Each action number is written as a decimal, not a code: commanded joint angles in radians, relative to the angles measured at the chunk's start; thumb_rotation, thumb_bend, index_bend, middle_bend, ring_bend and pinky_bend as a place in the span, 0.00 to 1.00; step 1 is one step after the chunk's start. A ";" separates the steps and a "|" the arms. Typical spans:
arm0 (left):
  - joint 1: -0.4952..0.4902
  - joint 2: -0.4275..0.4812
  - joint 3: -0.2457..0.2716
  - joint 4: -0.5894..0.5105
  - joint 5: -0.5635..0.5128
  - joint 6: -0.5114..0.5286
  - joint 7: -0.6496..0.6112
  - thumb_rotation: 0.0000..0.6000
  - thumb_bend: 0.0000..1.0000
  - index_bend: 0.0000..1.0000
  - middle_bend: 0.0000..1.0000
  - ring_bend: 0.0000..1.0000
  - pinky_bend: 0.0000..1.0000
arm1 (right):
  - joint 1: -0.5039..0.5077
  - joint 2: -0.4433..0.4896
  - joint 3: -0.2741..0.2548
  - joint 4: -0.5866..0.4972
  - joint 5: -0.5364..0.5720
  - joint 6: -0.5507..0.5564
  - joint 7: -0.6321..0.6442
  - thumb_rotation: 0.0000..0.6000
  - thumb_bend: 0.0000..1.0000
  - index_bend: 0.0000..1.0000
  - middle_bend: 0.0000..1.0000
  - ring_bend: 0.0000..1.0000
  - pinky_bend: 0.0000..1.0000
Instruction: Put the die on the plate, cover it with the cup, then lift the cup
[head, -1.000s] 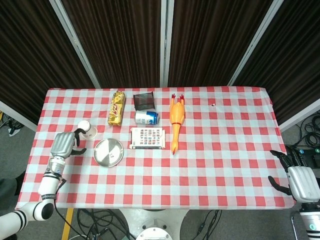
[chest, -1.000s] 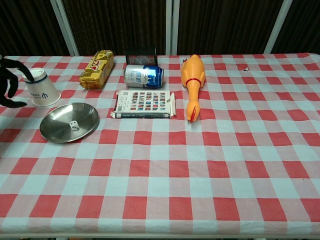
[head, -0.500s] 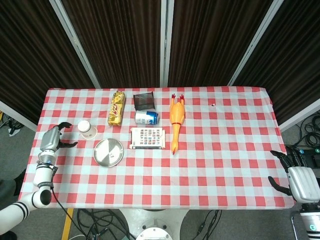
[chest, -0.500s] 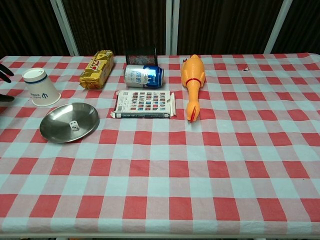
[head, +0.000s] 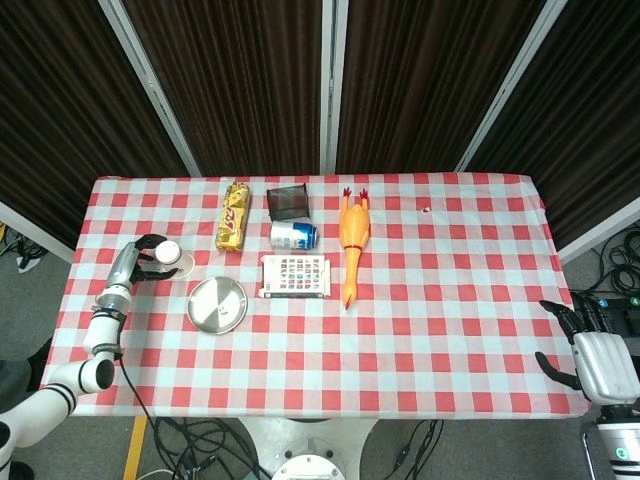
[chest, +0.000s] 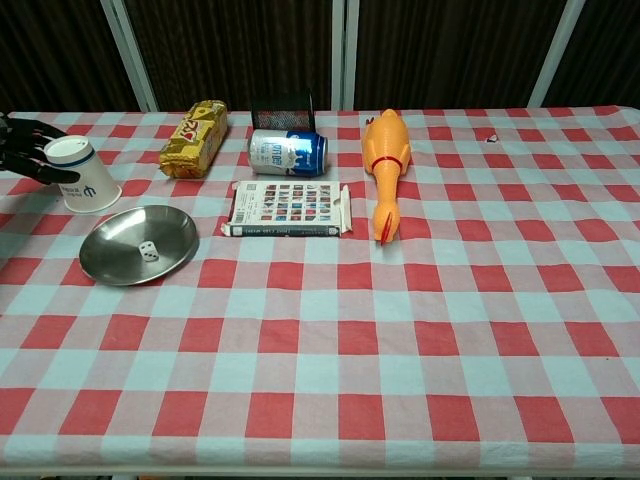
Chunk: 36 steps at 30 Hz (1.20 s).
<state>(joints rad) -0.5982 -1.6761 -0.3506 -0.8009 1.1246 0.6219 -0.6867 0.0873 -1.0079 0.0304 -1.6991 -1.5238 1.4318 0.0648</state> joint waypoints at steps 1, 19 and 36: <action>-0.011 -0.026 0.001 0.049 0.022 -0.019 -0.052 1.00 0.18 0.31 0.28 0.20 0.30 | 0.001 0.001 0.001 -0.001 0.002 -0.002 -0.002 1.00 0.20 0.18 0.24 0.00 0.01; 0.022 0.028 0.054 -0.061 0.157 0.136 -0.156 1.00 0.21 0.49 0.39 0.23 0.30 | -0.002 0.003 0.001 -0.005 -0.004 0.005 -0.003 1.00 0.20 0.18 0.24 0.00 0.01; 0.040 0.106 0.198 -0.369 0.312 0.285 0.016 1.00 0.20 0.49 0.39 0.23 0.22 | -0.001 0.000 -0.001 0.003 -0.006 0.003 0.006 1.00 0.20 0.18 0.24 0.00 0.01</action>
<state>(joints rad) -0.5567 -1.5665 -0.1628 -1.1636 1.4334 0.8990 -0.6899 0.0858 -1.0075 0.0294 -1.6960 -1.5302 1.4347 0.0707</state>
